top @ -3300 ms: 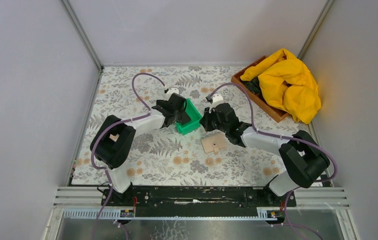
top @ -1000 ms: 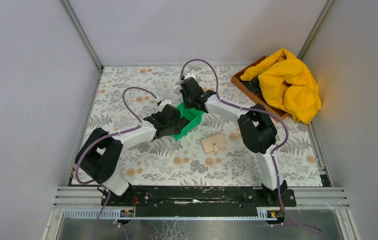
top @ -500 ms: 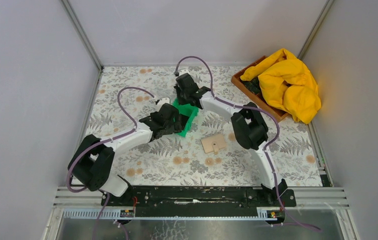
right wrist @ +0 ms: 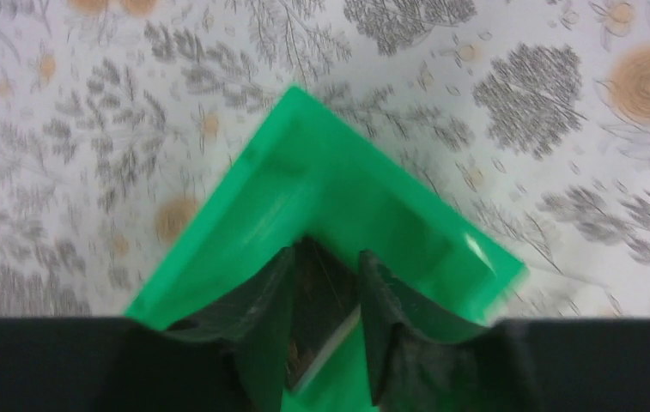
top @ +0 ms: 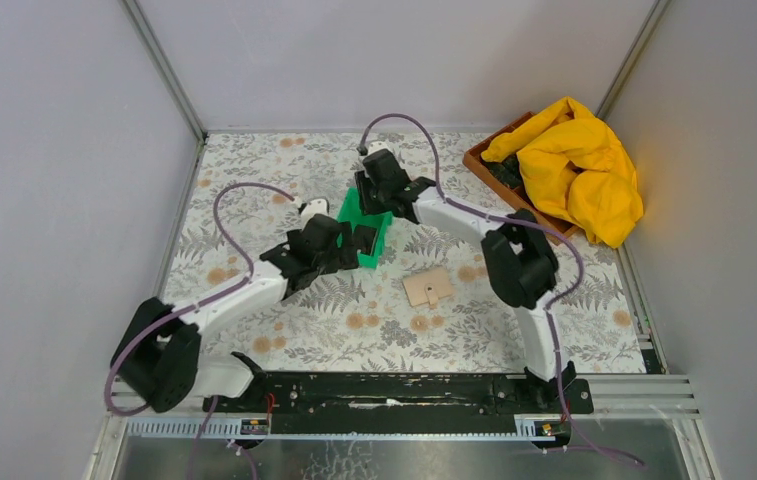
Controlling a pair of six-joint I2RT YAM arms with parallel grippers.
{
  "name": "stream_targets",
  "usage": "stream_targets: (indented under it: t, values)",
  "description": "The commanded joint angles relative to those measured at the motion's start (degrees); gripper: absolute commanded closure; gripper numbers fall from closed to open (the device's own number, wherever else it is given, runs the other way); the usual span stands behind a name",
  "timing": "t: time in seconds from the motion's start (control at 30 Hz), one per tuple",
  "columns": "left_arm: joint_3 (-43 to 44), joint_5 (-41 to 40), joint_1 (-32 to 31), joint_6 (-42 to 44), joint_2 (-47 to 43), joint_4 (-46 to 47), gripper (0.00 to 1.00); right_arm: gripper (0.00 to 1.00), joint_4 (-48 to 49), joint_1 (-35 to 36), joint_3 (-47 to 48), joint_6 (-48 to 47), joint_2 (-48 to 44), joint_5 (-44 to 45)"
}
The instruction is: Take the credit cards out of the card holder
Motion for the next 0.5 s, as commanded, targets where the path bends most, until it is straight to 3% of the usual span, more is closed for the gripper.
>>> stream_targets:
  t: [0.0, 0.1, 0.17, 0.23, 0.27, 0.3, 0.33, 0.47]
  values:
    - [-8.28, 5.03, -1.17, 1.41, -9.63, 10.27, 0.01, 0.56, 7.73, -0.2, -13.06, 0.27, -18.34, 2.52]
    - [-14.86, 6.91, -1.78, 2.53, -17.2, 17.57, 0.15, 0.6, 13.87, -0.17, -27.35, -1.04, -28.84, 10.68]
    - [-14.97, 4.93, -2.31, 5.74, -20.25, 18.25, 0.17, 0.6, 19.62, -0.18, -36.73, -3.29, -36.54, 17.49]
    - [-13.35, 3.76, -2.52, 9.21, -20.92, 18.62, 0.17, 0.45, 23.63, -0.25, -43.82, -3.13, -42.59, 23.71]
    - [-12.23, 3.88, -2.56, 10.71, -20.21, 19.06, 0.17, 0.45, 25.05, -0.25, -47.04, -1.86, -44.11, 26.4]
    - [-11.02, 4.55, -2.63, 12.09, -18.9, 19.79, 0.18, 0.61, 30.28, -0.38, -51.6, -3.93, -44.79, 26.55]
    - [-9.8, 5.33, -2.65, 13.08, -17.02, 20.71, 0.18, 0.7, 32.6, -0.3, -54.71, -7.0, -45.17, 24.83]
    - [-6.2, 6.28, -2.59, 11.62, -7.62, 26.89, 0.21, 0.97, 21.96, -0.26, -54.55, -3.0, -44.1, 20.67]
